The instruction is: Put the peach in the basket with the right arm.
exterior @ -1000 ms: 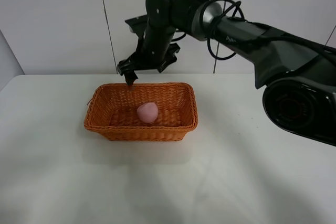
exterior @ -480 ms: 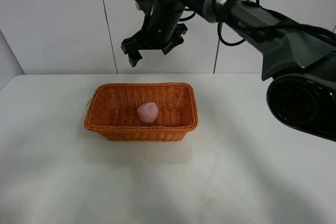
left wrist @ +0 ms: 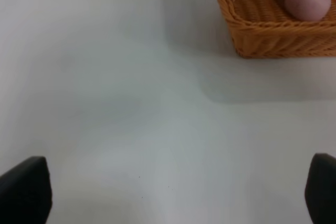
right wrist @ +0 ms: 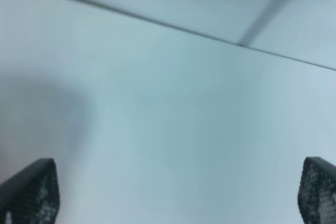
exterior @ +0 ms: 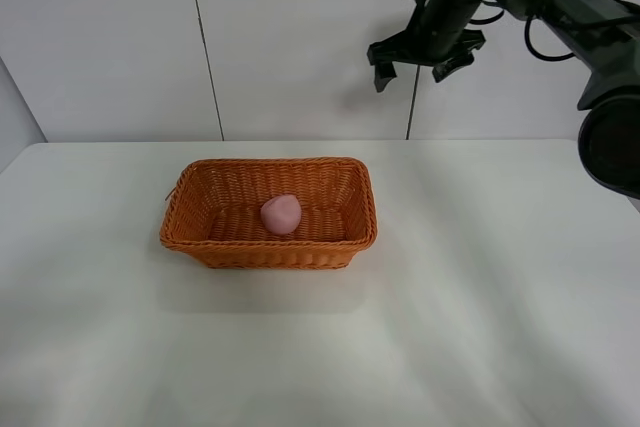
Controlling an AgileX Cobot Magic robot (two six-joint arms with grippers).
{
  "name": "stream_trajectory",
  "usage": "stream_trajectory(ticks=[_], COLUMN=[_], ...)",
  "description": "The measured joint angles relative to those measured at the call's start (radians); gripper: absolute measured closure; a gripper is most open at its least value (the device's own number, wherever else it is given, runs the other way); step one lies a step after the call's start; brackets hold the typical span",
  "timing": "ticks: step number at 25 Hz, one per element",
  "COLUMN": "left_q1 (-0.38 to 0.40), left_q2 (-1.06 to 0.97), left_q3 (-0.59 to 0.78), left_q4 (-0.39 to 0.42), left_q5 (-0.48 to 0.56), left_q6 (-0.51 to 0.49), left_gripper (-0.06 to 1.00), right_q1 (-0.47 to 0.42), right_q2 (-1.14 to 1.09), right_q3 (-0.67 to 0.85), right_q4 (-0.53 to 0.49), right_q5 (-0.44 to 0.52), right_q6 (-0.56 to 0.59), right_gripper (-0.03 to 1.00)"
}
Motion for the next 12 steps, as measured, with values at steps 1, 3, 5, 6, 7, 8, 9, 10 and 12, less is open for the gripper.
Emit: stream_trajectory(ticks=[1,3,5,6,7,8,9,10,12], left_q1=[0.0,0.0,0.0,0.0,0.0,0.0,0.0,0.0,0.0], left_q2=[0.0,0.0,0.0,0.0,0.0,0.0,0.0,0.0,0.0], left_q3=[0.0,0.0,0.0,0.0,0.0,0.0,0.0,0.0,0.0], left_q4=[0.0,0.0,0.0,0.0,0.0,0.0,0.0,0.0,0.006], left_q5=[0.0,0.0,0.0,0.0,0.0,0.0,0.0,0.0,0.0], left_q6=[0.0,0.0,0.0,0.0,0.0,0.0,0.0,0.0,0.0], left_gripper=[-0.05,-0.05,-0.05,-0.05,-0.05,-0.05,-0.05,-0.05,-0.05], right_q1=[-0.023,-0.072,-0.107,-0.123,-0.137,-0.148,-0.156,-0.163,-0.17], right_q2=[0.0,0.0,0.0,0.0,0.0,0.0,0.0,0.0,0.0], right_q3=[0.0,0.004,0.013,0.016,0.02,0.023,0.023,0.024,0.025], right_q4=[-0.001,-0.003,-0.009,-0.011,-0.014,-0.014,-0.014,-0.014,-0.015], right_q5=[0.0,0.0,0.0,0.0,0.0,0.0,0.0,0.0,0.0], right_q6=[-0.001,-0.004,-0.007,-0.006,-0.006,-0.006,-0.006,-0.006,-0.006], right_gripper=[0.27,0.27,0.27,0.27,0.27,0.27,0.27,0.27,0.27])
